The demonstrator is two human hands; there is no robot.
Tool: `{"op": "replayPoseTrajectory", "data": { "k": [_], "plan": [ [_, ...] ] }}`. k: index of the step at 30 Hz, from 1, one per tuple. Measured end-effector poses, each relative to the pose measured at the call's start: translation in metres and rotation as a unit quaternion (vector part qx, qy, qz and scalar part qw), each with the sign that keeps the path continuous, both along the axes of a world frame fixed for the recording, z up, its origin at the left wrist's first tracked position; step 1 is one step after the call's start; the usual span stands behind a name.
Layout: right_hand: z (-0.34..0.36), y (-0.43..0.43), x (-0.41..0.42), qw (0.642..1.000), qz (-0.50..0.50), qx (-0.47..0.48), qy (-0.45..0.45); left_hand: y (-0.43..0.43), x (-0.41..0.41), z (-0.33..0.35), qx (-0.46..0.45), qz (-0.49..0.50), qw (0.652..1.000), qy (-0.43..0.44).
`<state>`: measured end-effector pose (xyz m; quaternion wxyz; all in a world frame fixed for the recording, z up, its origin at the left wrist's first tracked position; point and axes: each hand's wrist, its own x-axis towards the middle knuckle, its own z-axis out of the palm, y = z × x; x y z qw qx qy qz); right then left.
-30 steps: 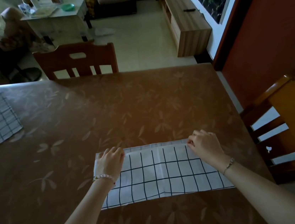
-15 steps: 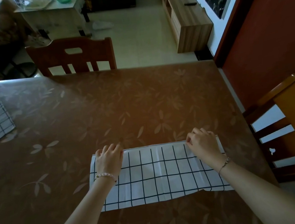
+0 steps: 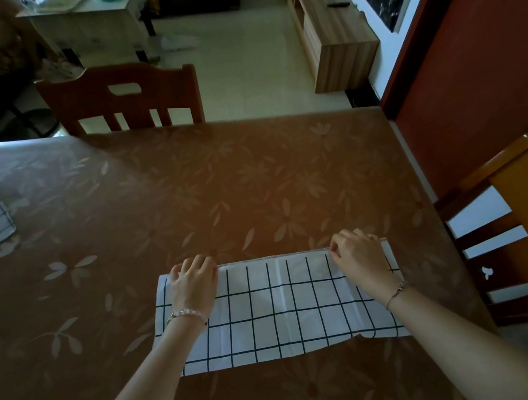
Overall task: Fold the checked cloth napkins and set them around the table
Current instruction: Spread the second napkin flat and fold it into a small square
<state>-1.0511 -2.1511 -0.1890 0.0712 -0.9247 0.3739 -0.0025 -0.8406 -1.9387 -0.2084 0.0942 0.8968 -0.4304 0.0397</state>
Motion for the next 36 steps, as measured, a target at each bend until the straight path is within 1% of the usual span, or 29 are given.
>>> {"op": "replayPoseTrajectory", "data": {
  "k": [10, 14, 16, 19, 21, 24, 28, 31, 33, 36],
  "plan": [
    [-0.01, -0.006, 0.006, 1.0, 0.001, -0.004, 0.005, -0.008, 0.004, -0.004, -0.002, 0.015, 1.0, -0.015],
    [-0.011, -0.005, 0.007, 1.0, -0.01, -0.018, -0.015, -0.01, -0.003, -0.004, 0.006, 0.03, 0.999, -0.017],
    [-0.012, -0.005, 0.006, 0.999, -0.018, -0.028, -0.016, -0.01, -0.019, -0.002, -0.018, 0.017, 1.0, -0.013],
    [-0.011, -0.006, 0.006, 0.999, -0.026, -0.029, -0.025, -0.01, -0.059, -0.003, -0.043, -0.044, 0.998, 0.014],
    [-0.01, -0.006, 0.005, 0.999, -0.025, -0.026, -0.023, -0.007, -0.088, -0.01, -0.026, -0.083, 0.996, 0.034],
    [-0.008, -0.006, 0.005, 0.999, -0.021, -0.017, -0.022, -0.003, -0.114, -0.02, 0.031, -0.107, 0.992, 0.051],
    [-0.006, -0.004, 0.006, 0.999, -0.023, -0.016, -0.031, 0.003, -0.117, -0.028, 0.088, -0.116, 0.987, 0.069],
    [-0.007, -0.001, 0.005, 0.999, -0.026, -0.024, -0.034, 0.007, -0.115, -0.031, 0.112, -0.12, 0.983, 0.082],
    [-0.008, 0.002, 0.002, 0.998, -0.033, -0.034, -0.052, 0.008, -0.115, -0.032, 0.115, -0.116, 0.983, 0.086],
    [-0.008, 0.019, -0.005, 0.991, -0.027, -0.052, -0.117, 0.007, -0.115, -0.032, 0.121, -0.114, 0.983, 0.084]
  ]
}}
